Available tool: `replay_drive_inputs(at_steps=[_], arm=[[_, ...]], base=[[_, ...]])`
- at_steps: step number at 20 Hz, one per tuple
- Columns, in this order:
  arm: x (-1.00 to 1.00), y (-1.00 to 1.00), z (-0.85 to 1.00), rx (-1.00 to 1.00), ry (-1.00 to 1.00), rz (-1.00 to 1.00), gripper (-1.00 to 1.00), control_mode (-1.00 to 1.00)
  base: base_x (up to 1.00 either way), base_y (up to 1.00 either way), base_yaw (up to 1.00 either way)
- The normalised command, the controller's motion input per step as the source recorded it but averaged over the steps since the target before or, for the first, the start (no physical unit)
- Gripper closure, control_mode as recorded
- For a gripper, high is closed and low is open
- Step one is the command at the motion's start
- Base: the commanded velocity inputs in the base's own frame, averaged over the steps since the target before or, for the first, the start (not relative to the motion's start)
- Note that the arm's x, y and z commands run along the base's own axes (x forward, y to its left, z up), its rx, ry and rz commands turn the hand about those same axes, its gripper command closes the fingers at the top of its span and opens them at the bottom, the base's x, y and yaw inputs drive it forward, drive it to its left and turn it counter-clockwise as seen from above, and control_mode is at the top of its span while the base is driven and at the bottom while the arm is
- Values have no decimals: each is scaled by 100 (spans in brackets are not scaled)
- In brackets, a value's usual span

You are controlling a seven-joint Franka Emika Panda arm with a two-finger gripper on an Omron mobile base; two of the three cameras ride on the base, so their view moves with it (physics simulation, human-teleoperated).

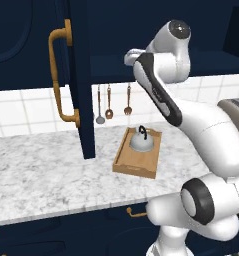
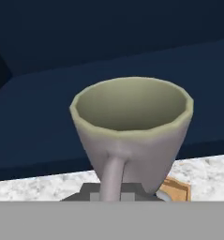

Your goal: Pick the kettle from the counter and place it on the tray. Then pick the mug from the cabinet and place it on the tray. Then close the cabinet doors.

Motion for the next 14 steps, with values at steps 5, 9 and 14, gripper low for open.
replay_drive_inputs(at_steps=[5,9,14], arm=[[-75,-13,-27,0,0,59,100,-100],[-54,-20,-43,0,1,59,100,-100],[-43,-17,-67,-4,2,48,100,-100]], base=[[0,0,0],[0,0,0],[0,0,0]])
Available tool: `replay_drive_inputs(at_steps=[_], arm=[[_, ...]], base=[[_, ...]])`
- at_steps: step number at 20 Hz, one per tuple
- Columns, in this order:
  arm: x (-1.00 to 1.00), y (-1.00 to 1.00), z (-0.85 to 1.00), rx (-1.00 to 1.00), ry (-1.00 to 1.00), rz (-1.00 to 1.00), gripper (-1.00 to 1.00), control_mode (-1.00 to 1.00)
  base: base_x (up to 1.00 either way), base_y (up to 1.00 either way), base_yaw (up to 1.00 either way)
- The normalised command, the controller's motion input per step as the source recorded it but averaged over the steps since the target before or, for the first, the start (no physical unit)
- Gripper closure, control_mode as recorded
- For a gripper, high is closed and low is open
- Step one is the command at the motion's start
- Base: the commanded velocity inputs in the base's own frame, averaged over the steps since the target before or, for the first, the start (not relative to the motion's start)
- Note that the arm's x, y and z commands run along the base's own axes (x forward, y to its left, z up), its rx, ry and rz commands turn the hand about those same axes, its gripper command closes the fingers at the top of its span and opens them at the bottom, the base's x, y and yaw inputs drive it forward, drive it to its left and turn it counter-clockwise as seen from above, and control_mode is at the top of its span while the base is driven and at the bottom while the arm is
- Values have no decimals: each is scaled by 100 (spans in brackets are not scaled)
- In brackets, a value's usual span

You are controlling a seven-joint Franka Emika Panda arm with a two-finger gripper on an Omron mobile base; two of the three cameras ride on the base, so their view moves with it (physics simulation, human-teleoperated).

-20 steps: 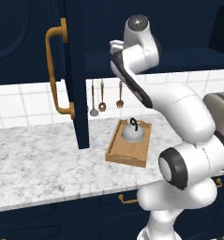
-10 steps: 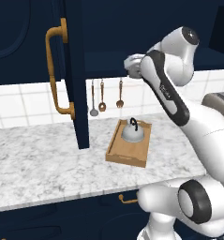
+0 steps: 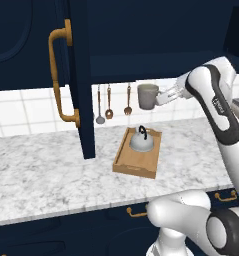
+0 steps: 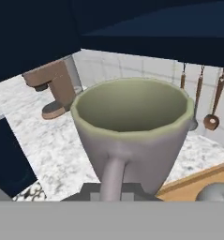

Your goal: Pick the kettle from the counter and place it on the tray. Then pick the mug from the cabinet and place it on the tray. Then close the cabinet doors.

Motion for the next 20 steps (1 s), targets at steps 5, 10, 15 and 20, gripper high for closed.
replay_drive_inputs(at_steps=[5,10,15,20], arm=[[2,-1,-89,-32,0,22,100,-100],[3,0,-88,-9,-5,15,100,-100],[10,0,-78,1,-12,9,100,-100],[39,0,-75,0,-1,0,100,-100]], base=[[0,0,0],[0,0,0],[0,0,0],[0,0,0]])
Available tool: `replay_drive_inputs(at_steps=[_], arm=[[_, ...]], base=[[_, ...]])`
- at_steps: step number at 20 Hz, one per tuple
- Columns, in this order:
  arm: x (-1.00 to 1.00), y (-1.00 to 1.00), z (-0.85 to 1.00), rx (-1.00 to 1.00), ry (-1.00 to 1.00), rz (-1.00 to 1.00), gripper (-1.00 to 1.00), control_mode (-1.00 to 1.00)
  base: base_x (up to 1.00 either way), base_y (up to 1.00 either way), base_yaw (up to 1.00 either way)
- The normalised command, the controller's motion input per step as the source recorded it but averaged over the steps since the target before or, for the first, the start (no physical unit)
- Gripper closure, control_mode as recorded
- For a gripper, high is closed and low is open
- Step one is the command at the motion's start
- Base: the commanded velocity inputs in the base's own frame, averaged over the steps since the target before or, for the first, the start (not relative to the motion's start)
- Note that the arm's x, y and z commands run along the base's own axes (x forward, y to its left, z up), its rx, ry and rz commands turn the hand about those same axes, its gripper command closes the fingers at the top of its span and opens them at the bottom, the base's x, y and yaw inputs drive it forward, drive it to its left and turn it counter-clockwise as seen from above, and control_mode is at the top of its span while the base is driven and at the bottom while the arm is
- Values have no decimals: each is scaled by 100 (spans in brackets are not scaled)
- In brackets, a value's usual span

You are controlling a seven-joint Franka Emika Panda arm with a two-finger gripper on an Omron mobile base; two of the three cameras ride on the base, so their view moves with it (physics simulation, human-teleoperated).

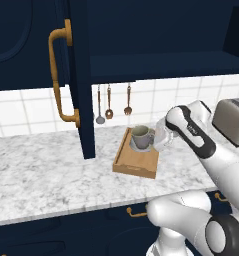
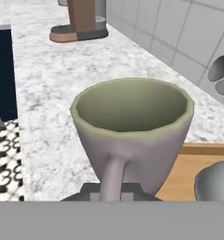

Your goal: Pick the kettle from the counter and place it on the tray. Then pick the mug from the cabinet and place it on the tray. Then close the cabinet doors.

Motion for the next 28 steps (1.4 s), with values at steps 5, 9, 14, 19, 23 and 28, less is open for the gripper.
replay_drive_inputs(at_steps=[5,9,14,19,23,28], arm=[[51,-3,-58,0,4,1,100,-100],[49,-2,-55,4,6,3,100,-100],[44,-5,-42,10,8,5,100,-100],[23,-8,-26,7,0,0,100,-100],[8,-8,-27,0,0,0,100,-100],[0,0,-26,0,0,0,100,-100]], base=[[0,0,0],[0,0,0],[0,0,0],[0,0,0],[0,0,0],[0,0,0]])
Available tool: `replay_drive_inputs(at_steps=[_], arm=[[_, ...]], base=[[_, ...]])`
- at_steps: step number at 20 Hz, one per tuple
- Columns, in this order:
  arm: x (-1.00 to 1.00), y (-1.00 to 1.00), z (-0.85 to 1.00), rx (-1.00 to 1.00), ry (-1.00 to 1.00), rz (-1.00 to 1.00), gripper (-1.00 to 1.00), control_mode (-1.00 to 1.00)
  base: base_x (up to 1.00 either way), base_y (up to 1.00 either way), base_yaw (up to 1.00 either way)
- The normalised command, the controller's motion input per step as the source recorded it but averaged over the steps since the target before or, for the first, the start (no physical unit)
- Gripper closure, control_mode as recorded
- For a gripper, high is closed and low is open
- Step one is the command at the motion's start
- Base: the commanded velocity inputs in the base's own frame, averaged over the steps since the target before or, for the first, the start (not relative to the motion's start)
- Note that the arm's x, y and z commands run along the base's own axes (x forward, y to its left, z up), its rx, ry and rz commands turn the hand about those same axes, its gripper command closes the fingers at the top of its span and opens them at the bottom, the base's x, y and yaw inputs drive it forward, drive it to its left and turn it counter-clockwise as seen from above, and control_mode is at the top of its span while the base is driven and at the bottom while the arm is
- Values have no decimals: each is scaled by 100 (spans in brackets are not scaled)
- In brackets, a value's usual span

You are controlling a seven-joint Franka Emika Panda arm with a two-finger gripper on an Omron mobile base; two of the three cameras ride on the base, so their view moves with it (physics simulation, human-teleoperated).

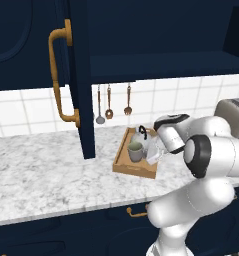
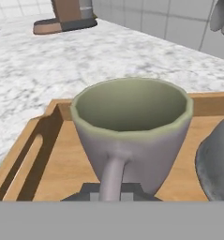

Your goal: Pick the kettle from the counter and place it on the tray. Then pick the mug from the cabinet and place it on the tray. Then close the cabinet doors.

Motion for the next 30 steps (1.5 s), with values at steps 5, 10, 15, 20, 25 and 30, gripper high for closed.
replay_drive_inputs(at_steps=[5,10,15,20,25,30], arm=[[4,0,-31,0,0,0,100,-100],[6,0,-29,0,0,0,100,-100],[-5,0,-27,0,0,0,-100,-100],[-13,-10,-7,0,0,0,-100,-100],[-12,-17,-3,0,0,0,-100,-100],[-17,-8,28,0,0,0,-100,-100]], base=[[0,0,0],[0,0,0],[0,0,0],[0,0,0],[0,0,0],[0,0,0]])
